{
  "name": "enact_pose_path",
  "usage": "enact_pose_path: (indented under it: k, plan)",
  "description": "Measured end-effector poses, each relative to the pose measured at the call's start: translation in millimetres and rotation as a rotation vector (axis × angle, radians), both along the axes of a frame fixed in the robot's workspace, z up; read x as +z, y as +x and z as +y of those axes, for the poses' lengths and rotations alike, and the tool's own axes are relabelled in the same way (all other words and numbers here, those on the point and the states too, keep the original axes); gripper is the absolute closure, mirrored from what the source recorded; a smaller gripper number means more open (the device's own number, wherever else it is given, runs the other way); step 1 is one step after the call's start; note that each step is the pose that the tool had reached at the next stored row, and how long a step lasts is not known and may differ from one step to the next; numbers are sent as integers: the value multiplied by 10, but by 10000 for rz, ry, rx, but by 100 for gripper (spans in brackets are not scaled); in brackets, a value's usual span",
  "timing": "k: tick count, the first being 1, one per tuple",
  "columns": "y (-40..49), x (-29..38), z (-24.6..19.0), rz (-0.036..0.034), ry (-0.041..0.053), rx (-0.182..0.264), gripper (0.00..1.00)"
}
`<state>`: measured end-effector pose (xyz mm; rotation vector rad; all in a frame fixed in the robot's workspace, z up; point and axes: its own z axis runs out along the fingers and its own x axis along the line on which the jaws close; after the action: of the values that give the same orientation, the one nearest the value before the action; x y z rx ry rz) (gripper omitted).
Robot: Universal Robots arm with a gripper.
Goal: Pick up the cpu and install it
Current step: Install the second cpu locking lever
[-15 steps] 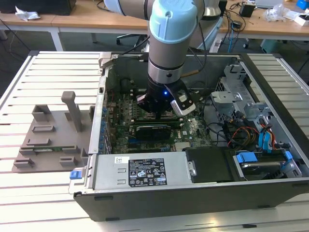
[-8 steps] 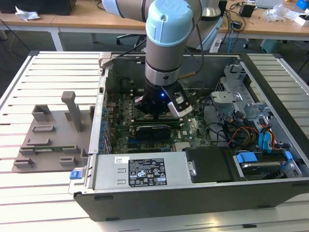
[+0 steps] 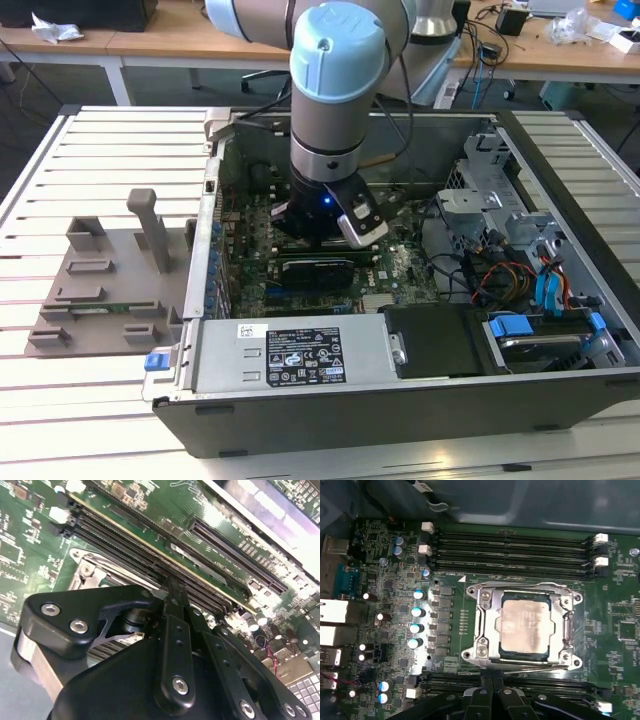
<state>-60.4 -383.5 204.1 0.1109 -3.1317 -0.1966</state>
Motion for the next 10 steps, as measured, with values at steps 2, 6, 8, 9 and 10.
enact_pose_path:
  k: [2,6,8,9,10]
  plan:
    - [-31,0,28,-2,0,0,89]
    - [-117,-4,49,-8,3,0,89]
    - [-187,-6,53,-12,8,0,89]
    - [-233,-8,66,-14,18,1,89]
    - [-239,-9,83,-12,22,-1,89]
